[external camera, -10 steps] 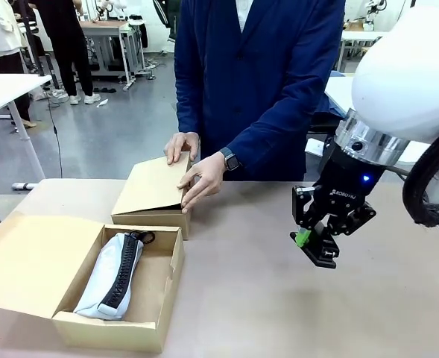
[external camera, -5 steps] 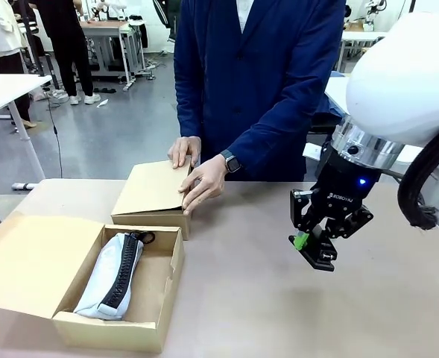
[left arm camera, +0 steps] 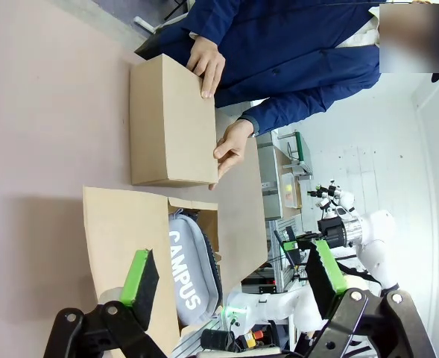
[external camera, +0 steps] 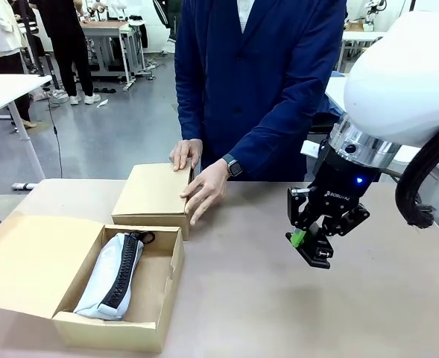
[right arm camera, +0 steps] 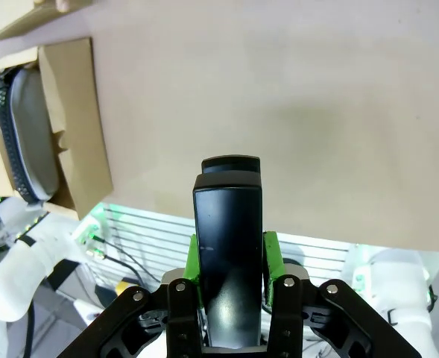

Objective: Place items inside the box.
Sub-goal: Pick up a Pencil pouch or Stapler and place it inside the Mailer Box closest to the robot.

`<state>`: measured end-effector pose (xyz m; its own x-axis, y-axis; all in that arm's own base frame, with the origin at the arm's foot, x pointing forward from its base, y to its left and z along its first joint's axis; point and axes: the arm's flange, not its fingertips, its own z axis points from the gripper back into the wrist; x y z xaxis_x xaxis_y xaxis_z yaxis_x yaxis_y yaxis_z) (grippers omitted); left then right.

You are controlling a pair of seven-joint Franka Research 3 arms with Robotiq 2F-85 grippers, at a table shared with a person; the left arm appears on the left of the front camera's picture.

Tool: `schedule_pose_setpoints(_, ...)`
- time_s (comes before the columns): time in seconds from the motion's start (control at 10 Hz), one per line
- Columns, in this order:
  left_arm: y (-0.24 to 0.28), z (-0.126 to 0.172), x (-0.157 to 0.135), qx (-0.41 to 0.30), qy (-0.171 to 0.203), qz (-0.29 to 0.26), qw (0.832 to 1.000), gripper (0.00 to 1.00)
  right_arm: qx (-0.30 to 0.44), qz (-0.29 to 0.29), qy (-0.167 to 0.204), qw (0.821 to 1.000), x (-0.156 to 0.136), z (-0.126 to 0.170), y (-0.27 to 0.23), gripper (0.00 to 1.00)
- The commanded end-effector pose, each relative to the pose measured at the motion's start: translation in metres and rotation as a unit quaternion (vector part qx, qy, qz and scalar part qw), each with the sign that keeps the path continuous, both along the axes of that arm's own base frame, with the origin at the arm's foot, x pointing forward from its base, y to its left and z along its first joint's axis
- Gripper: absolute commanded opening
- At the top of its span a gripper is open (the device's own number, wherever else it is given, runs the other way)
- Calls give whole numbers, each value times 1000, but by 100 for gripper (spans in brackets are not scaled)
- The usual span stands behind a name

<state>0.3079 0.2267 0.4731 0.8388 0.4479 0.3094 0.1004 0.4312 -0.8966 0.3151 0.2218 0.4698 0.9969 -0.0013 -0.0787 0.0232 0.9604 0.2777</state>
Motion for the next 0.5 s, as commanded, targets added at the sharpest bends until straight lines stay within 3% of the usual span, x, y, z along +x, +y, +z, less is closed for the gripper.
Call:
schedule_pose_setpoints(0.0, -1, 0, -1, -2, -12, -3, 1000, 100, 10, -3, -2, 1000, 1, 2, 7, 36)
schedule_pose_setpoints(0.4, -1, 0, -1, -2, -12, -3, 1000, 100, 10, 9, -8, 1000, 2, 3, 15, 36)
